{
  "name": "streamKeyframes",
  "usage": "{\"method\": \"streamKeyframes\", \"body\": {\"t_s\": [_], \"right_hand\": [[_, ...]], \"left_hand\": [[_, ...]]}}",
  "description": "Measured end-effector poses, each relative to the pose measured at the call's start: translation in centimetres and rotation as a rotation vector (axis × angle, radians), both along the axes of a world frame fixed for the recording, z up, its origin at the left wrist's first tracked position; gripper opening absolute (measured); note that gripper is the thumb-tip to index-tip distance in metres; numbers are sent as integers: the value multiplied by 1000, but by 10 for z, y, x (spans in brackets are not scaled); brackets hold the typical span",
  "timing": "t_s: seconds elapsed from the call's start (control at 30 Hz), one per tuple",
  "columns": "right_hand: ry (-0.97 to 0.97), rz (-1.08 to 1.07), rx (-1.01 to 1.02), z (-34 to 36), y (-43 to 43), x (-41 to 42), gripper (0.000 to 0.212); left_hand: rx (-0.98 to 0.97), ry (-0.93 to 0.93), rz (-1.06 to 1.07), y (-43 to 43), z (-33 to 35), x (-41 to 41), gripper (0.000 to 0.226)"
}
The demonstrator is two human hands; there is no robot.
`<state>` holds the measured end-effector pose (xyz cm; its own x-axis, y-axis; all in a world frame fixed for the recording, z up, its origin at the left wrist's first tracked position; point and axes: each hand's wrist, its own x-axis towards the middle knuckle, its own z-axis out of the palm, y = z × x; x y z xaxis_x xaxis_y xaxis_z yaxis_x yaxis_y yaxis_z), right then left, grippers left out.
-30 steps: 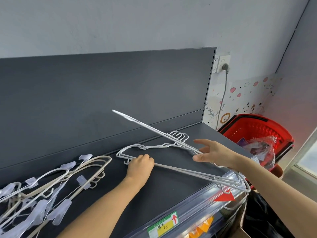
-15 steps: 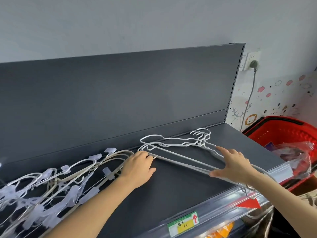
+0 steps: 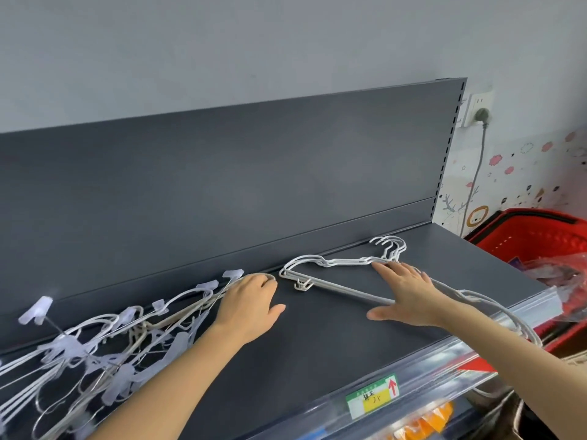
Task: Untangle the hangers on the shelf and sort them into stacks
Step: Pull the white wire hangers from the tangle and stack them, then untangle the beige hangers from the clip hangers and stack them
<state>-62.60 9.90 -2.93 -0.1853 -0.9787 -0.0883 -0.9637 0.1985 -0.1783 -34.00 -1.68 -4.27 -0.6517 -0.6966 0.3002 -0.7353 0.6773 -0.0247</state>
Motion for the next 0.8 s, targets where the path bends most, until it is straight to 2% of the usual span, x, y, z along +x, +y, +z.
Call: {"method": "streamKeyframes", "body": {"t_s": [0.1, 0.23, 0.47, 0.67, 0.8], "right_hand": [[-72, 76, -30, 9, -10, 42, 105], [-191, 164, -47, 22, -21, 108, 95], [-191, 330, -128, 26, -39, 222, 78], [-155, 441, -213, 18, -49, 299, 40], [-153, 480, -319, 14, -58, 343, 30]], "left_hand": [[-12, 16, -5, 8, 12, 26, 35], [14, -19, 40, 10, 20, 79, 45], [31, -58, 123, 24, 30, 189, 45], [63, -47, 223, 40, 27, 282, 46], [72, -56, 285, 50, 27, 336, 41]]}}
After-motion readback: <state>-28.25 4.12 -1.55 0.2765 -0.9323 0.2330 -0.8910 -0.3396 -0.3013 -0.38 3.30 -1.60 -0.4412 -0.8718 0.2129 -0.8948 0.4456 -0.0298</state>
